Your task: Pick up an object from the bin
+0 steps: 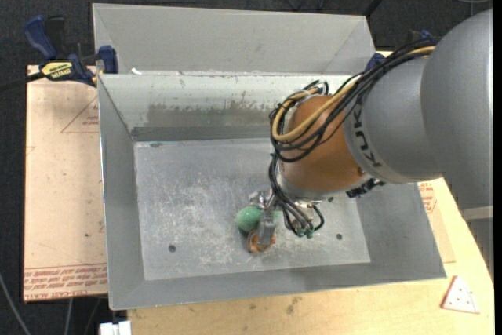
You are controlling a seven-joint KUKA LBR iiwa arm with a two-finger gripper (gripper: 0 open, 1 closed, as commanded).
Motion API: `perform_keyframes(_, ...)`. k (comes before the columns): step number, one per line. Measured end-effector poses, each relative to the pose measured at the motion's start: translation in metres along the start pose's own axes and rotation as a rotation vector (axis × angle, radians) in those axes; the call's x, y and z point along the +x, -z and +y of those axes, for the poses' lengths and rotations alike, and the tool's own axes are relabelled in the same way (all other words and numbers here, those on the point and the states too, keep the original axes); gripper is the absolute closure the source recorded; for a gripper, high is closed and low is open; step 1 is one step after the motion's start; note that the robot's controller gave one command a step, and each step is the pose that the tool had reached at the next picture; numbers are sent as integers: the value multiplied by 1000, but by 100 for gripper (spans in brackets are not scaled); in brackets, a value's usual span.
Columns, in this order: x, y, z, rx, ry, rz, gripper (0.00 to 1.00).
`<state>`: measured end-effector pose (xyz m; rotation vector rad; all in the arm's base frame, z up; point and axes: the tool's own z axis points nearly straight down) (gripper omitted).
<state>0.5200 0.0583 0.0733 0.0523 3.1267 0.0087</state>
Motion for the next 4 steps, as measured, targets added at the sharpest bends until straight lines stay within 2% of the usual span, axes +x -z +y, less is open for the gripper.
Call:
perform_keyframes(2,1,0,-2,0,-7,0,100)
perform_keyframes(3,15,111,11,4,-10,13,100)
perform_keyframes(4,15,111,11,4,-10,13,100)
